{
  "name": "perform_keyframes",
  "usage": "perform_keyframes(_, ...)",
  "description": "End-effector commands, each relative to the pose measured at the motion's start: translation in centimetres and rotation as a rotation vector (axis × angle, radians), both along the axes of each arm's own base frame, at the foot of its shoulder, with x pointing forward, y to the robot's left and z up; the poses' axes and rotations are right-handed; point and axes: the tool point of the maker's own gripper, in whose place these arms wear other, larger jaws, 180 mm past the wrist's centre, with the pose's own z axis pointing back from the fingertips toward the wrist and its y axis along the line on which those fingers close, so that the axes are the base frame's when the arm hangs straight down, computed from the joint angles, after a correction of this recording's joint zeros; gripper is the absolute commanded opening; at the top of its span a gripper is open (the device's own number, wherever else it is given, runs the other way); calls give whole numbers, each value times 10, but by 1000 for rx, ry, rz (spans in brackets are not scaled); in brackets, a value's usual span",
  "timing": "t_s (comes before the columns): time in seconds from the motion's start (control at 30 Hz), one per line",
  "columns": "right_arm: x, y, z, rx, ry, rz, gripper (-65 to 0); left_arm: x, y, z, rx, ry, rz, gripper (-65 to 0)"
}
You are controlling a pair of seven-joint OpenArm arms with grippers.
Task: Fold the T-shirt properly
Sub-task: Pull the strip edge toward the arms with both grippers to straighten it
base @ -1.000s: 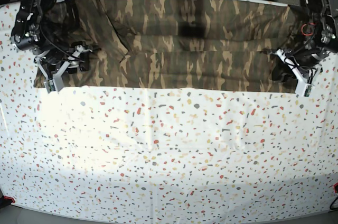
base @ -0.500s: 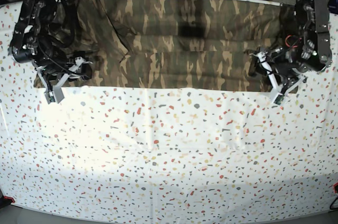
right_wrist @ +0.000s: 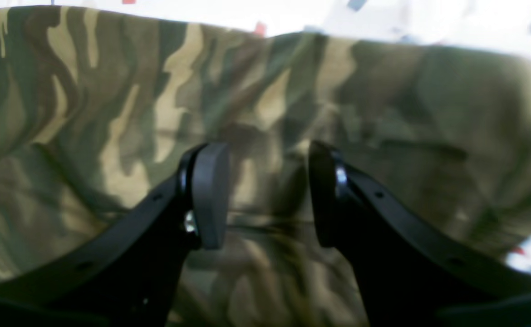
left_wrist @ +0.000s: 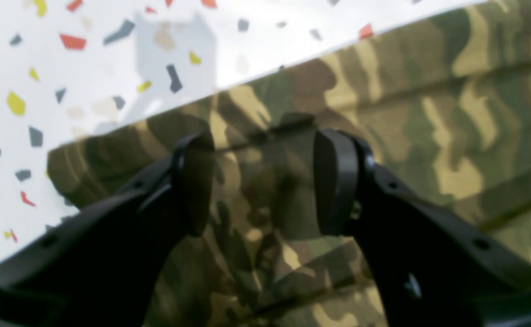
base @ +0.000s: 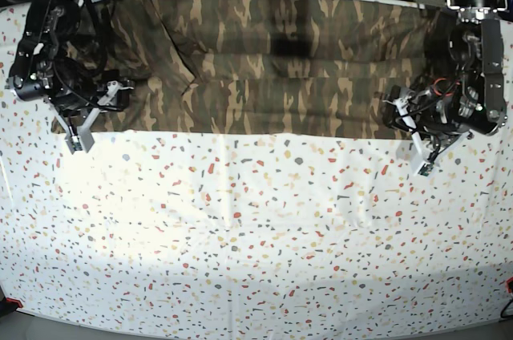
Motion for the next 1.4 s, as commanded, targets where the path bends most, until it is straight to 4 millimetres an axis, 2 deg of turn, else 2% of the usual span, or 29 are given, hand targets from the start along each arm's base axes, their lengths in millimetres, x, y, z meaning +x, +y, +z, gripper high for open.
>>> perform_keyframes(0.0,10,-9,14,-21,-45,0,-361,7,5,4,1,-13,12,-315)
perform_keyframes(0.1,10,-11,15,-35,-37,2,-361,0,11,-16,-9,57,36,-315)
perform_keyframes(0.23,11,9,3,-27,-15,63,-361,-9,17,-40,-25,139,70,-315)
perform_keyframes(0.37,7,24,-28,-23,52,94,-361,-28,22,-66,-37,233,100,-315)
perform_keyframes(0.5,4,24,-55,-17,118,59,-361,-42,25,-81,-42,292,116,-315)
perform_keyframes(0.6,3,21,-64,-7,147,42,-361,-44,26,-81,-35,312,113,-315)
perform_keyframes(0.8,7,21,-62,-4,133,41,-361,-32,28,-68,-23,262,102,-315)
perform_keyframes(0.97,9,21,-61,0,118,39,-361,-32,27,-68,-26,250,100,-315)
perform_keyframes(1.17,10,23,-61,7,115,39,-361,-35,38,-71,43,260,95,-315)
perform_keyframes(1.37,18,24,-57,18,69,33,-361,-21,35,-67,18,187,100,-321)
